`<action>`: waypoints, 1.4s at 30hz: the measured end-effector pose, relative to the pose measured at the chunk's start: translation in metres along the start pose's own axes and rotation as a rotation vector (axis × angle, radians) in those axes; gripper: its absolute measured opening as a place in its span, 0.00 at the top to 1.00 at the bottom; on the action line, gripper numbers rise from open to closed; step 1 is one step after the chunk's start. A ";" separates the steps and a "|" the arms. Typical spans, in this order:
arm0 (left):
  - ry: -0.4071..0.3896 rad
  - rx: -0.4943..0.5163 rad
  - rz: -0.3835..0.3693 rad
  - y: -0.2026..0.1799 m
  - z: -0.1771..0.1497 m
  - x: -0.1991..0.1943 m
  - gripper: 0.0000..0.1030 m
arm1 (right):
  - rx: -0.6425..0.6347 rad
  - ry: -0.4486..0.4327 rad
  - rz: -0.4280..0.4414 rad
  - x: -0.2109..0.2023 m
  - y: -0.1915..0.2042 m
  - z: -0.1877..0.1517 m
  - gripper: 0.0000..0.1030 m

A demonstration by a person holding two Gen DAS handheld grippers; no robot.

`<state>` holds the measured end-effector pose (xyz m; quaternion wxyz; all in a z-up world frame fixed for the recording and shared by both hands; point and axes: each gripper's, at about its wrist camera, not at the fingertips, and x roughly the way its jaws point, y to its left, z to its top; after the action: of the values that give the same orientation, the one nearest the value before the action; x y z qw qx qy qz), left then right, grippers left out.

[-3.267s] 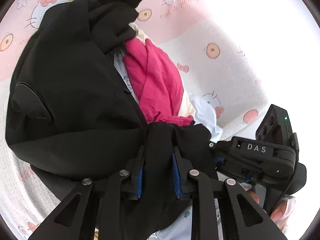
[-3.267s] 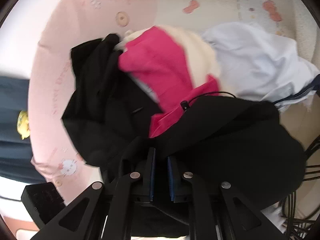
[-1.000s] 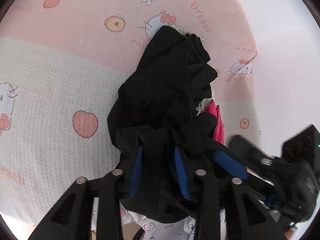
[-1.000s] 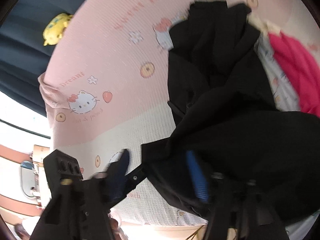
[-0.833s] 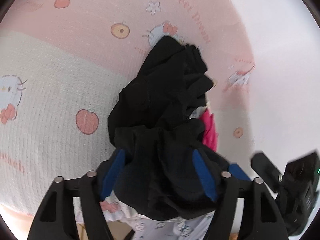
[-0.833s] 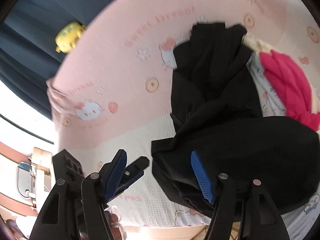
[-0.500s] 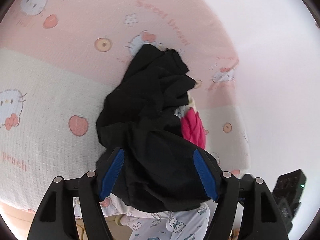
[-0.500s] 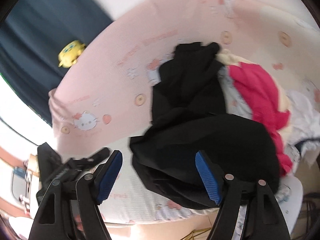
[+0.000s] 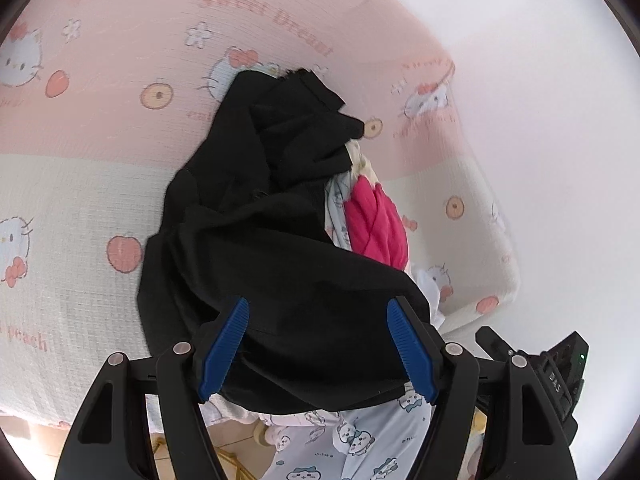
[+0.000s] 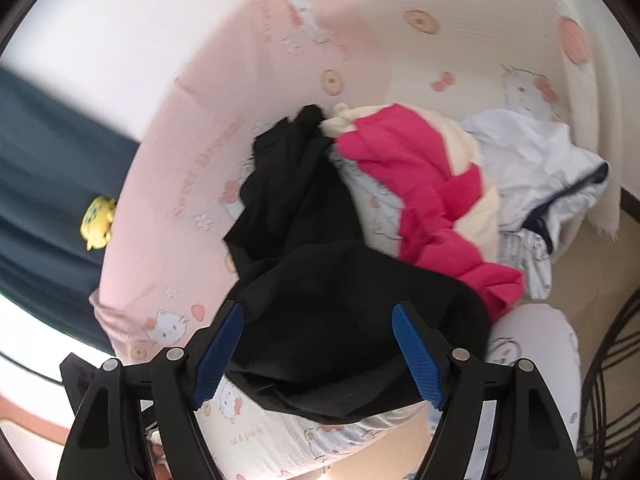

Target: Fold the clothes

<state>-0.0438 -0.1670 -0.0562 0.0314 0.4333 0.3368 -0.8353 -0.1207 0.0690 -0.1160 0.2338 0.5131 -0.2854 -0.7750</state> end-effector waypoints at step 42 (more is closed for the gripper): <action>0.220 0.067 0.209 0.033 0.003 0.079 0.32 | -0.011 0.238 -0.176 0.130 -0.043 -0.013 0.80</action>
<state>-0.0835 -0.1754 -0.1315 0.0665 0.5556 0.2635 -0.7858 -0.1585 0.0131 -0.2355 0.1998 0.6231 -0.2053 -0.7278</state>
